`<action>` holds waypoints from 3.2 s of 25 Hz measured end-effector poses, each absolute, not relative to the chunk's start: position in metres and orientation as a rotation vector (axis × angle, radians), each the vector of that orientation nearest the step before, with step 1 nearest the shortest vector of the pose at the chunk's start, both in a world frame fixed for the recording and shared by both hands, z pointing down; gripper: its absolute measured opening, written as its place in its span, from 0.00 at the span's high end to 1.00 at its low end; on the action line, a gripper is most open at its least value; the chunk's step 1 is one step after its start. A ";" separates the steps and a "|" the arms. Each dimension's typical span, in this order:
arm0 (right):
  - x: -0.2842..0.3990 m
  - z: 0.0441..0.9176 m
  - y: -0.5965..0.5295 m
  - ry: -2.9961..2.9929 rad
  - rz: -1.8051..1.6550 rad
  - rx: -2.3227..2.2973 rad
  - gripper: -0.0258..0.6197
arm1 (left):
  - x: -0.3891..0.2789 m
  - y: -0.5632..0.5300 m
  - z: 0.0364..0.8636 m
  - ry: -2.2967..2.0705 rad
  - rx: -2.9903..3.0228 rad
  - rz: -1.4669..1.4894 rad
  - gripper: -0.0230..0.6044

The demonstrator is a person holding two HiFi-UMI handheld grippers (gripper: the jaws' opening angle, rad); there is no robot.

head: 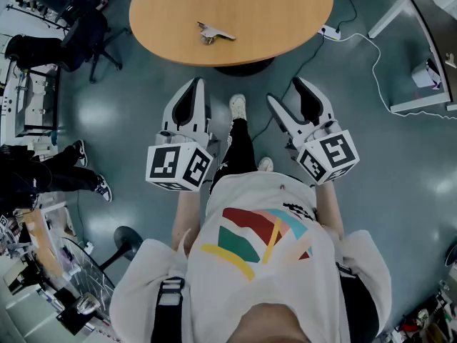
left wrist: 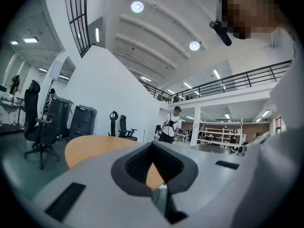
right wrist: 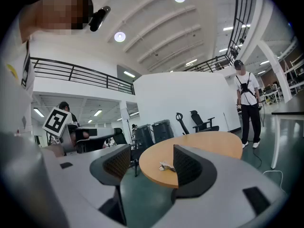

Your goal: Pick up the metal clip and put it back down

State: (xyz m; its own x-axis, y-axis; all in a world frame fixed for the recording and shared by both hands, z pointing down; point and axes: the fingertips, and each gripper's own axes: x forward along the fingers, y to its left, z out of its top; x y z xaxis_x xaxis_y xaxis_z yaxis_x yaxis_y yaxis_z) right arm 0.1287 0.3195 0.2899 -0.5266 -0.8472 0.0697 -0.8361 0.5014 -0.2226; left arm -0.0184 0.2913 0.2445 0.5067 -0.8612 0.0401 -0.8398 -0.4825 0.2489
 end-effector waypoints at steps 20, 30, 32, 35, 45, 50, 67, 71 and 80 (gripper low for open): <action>0.009 0.320 -0.006 2.917 -0.474 -1.419 0.55 | -0.112 -0.066 0.294 -1.357 2.440 -0.115 0.89; -0.024 0.428 -0.028 3.397 -0.510 -1.250 0.52 | -0.104 -0.112 0.321 -1.363 2.340 -0.117 0.89; -0.029 0.464 -0.023 3.487 -0.592 -1.172 0.52 | -0.108 -0.107 0.327 -1.393 2.294 -0.098 0.89; -0.035 0.494 -0.026 3.533 -0.654 -1.117 0.52 | -0.117 -0.100 0.341 -1.430 2.235 -0.049 0.89; -0.052 0.543 -0.052 3.620 -0.583 -1.094 0.52 | -0.123 -0.087 0.395 -1.406 2.139 0.073 0.89; -0.058 0.541 -0.056 3.573 -0.560 -1.038 0.52 | -0.122 -0.084 0.407 -1.388 2.115 0.083 0.89; 0.000 0.334 -0.147 2.985 -0.341 -1.430 0.80 | -0.102 -0.140 0.282 -1.447 2.405 -0.109 0.89; 0.016 0.246 -0.170 2.822 -0.130 -1.449 0.80 | -0.092 -0.166 0.221 -1.472 2.523 -0.199 0.89; 0.061 0.167 -0.142 2.643 0.010 -1.421 0.80 | -0.051 -0.153 0.170 -1.449 2.668 -0.237 0.89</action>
State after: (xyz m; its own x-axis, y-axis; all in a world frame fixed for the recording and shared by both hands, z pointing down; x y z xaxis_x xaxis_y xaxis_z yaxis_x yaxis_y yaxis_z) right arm 0.0612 -0.1423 0.1675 -0.5439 -0.8296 -0.1264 -0.8305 0.5537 -0.0605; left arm -0.0511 -0.1532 0.1695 0.5363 -0.8392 -0.0902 -0.8242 -0.5438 0.1578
